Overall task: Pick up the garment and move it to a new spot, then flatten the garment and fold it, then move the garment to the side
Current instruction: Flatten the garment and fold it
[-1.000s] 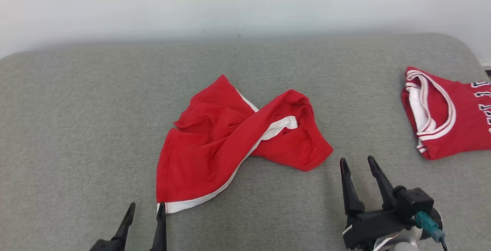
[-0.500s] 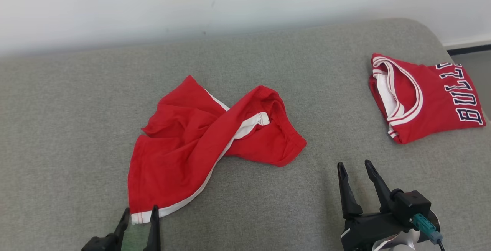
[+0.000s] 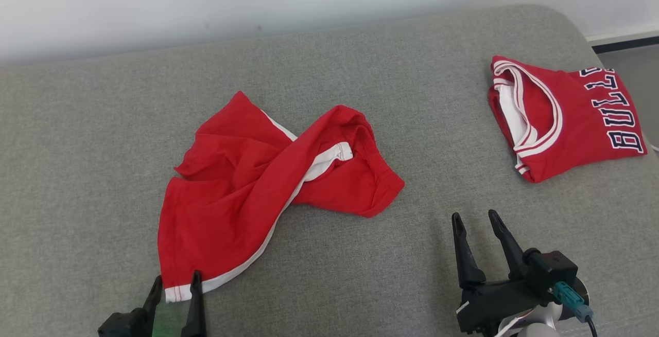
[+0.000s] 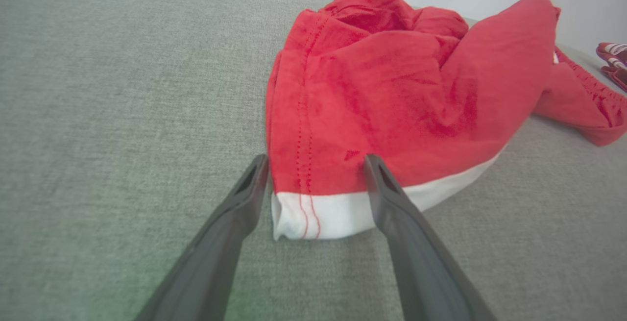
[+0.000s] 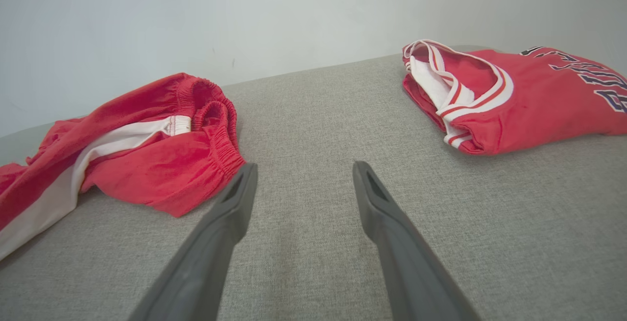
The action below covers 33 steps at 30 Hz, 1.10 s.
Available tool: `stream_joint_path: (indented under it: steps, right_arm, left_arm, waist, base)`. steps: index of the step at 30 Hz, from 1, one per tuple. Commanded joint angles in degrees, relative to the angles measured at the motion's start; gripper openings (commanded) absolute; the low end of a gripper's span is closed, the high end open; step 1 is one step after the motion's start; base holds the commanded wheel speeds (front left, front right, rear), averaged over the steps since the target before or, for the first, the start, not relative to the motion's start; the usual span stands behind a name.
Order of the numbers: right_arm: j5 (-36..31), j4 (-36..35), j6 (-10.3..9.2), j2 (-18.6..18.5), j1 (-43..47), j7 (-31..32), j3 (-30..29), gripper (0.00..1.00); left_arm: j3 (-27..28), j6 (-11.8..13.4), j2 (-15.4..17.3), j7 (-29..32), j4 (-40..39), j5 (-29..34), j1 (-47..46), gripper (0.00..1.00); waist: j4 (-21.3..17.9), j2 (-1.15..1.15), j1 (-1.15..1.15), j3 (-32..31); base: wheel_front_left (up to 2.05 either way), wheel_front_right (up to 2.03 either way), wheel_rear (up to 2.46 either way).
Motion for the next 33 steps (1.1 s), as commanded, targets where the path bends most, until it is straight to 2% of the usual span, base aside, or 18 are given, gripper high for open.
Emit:
stream_joint_path:
  steps: [1,7,8,10,15,23,33]
  right_arm:
    - [0.15,-0.04,-0.16,0.11,-0.37,0.01,0.01,1.0]
    - [-0.11,0.14,-0.16,0.11,-1.06,0.01,0.31,1.0]
    - [-0.14,0.2,-0.16,0.11,-1.09,0.01,0.31,1.0]
    - [-0.22,0.44,-0.16,0.11,-1.16,0.01,0.32,1.0]
    - [-0.37,0.88,-0.16,0.11,-1.37,0.02,0.48,1.0]
    - [-0.37,0.94,-0.16,0.11,-1.56,0.01,0.16,1.0]
    - [0.7,0.76,-0.16,0.1,-3.62,0.01,2.94,1.0]
  left_arm:
    - [0.24,0.1,-0.02,-0.16,0.06,-0.21,-0.49,1.0]
    - [-0.17,0.1,-0.02,-0.16,-0.42,-0.49,-1.03,1.0]
    - [-0.31,0.1,-0.01,-0.16,-0.62,-0.47,-1.03,0.46]
    - [-0.73,0.1,-0.03,-0.16,-0.57,-0.48,-0.99,0.0]
    - [0.16,0.1,-0.03,-0.16,-1.68,-1.0,-1.85,0.0]
    - [4.58,0.1,0.26,-0.16,-9.41,-0.65,-4.08,0.0]
    - [12.19,0.11,4.27,-0.16,-3.9,2.34,-15.07,0.0]
  waist:
    - [0.01,0.0,0.0,0.12]
    - [-0.05,0.0,0.0,0.82]
    - [-0.05,0.0,0.0,0.94]
    - [-0.04,0.0,0.0,1.17]
    - [-0.16,0.0,0.0,1.51]
    - [-0.04,0.0,0.0,2.39]
    - [-2.03,0.0,0.0,6.23]
  base:
    - [0.0,0.0,0.0]
    - [0.0,0.0,0.0]
    - [0.0,0.0,0.0]
    - [0.0,0.0,0.0]
    - [0.0,0.0,0.0]
    - [0.0,0.0,0.0]
    - [0.0,0.0,0.0]
